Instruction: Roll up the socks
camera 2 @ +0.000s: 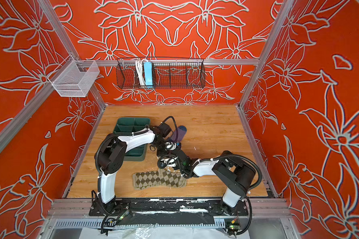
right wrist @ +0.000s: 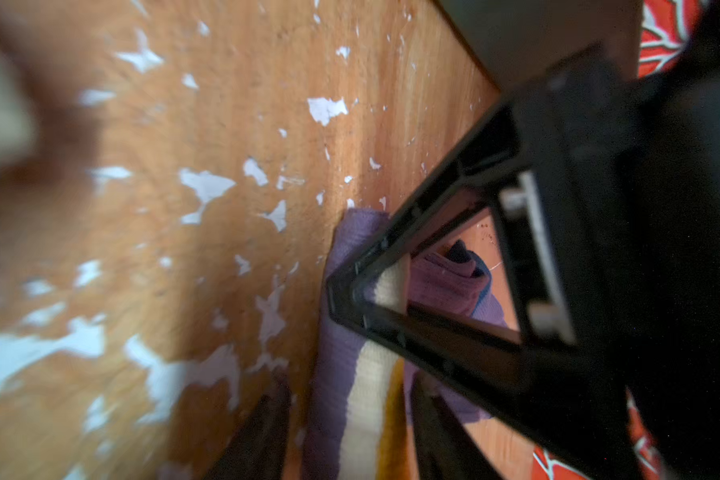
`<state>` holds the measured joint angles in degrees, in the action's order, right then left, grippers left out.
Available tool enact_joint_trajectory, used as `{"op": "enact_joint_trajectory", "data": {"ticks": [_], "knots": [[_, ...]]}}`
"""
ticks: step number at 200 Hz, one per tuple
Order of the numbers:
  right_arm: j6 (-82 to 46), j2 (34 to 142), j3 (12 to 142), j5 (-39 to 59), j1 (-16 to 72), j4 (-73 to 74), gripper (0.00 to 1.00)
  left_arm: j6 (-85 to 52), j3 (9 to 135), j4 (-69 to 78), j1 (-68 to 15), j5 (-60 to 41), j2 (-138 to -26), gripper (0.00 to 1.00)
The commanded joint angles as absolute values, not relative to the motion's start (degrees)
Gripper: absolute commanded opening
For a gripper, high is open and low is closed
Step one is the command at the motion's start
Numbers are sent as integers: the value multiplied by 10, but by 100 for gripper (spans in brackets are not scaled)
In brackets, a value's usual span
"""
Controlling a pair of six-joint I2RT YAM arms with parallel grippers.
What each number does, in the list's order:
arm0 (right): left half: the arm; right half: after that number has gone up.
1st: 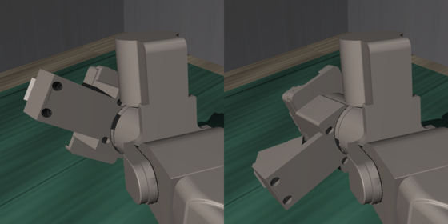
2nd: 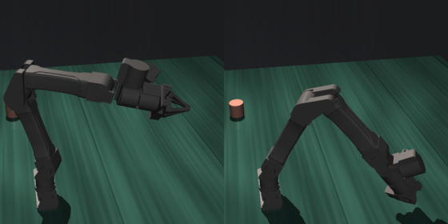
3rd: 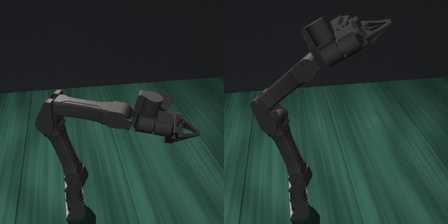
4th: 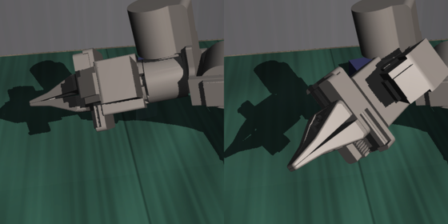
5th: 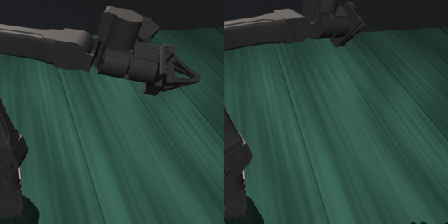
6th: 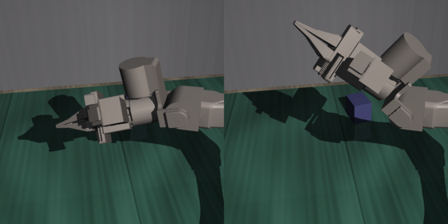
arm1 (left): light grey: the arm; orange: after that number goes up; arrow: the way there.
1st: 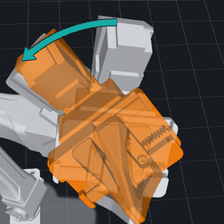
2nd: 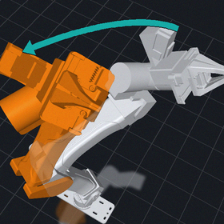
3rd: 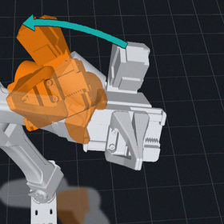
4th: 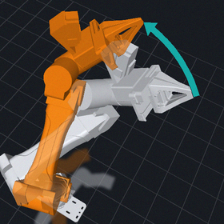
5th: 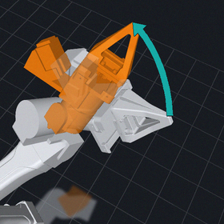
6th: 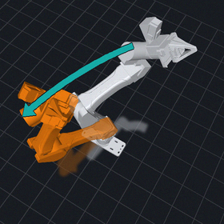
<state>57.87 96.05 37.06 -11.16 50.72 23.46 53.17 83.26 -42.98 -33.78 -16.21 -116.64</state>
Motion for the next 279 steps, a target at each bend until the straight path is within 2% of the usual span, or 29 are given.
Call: {"op": "enact_joint_trajectory", "data": {"ticks": [1, 23, 38, 58, 91, 110, 147, 195, 217, 249, 279], "knots": [[596, 986, 397, -139, 506, 245, 35, 544, 821, -460, -338, -143, -1191, 4], [592, 987, 412, -134, 505, 188, 13, 546, 810, -443, -338, -157, -1174, 4], [588, 984, 418, -133, 505, 151, 6, 546, 792, -419, -338, -172, -1148, 6], [576, 972, 425, -131, 504, 98, 1, 553, 763, -385, -337, -171, -1110, 16], [540, 937, 442, -86, 496, -21, 0, 549, 712, -324, -334, -169, -1041, 39], [520, 916, 454, -58, 490, -83, 0, 537, 694, -301, -325, -176, -1011, 45], [494, 891, 485, 14, 471, -195, 0, 488, 651, -220, -304, -155, -959, 49], [492, 929, 556, 174, 423, -333, 0, 414, 557, -6, -269, 13, -851, 49], [490, 967, 599, 257, 394, -400, 0, 419, 519, 47, -261, 39, -792, 53], [492, 1053, 682, 315, 353, -509, 0, 425, 484, 57, -261, -17, -697, 59], [472, 1106, 718, 301, 332, -524, 0, 488, 471, -17, -273, -165, -615, 60]]}}
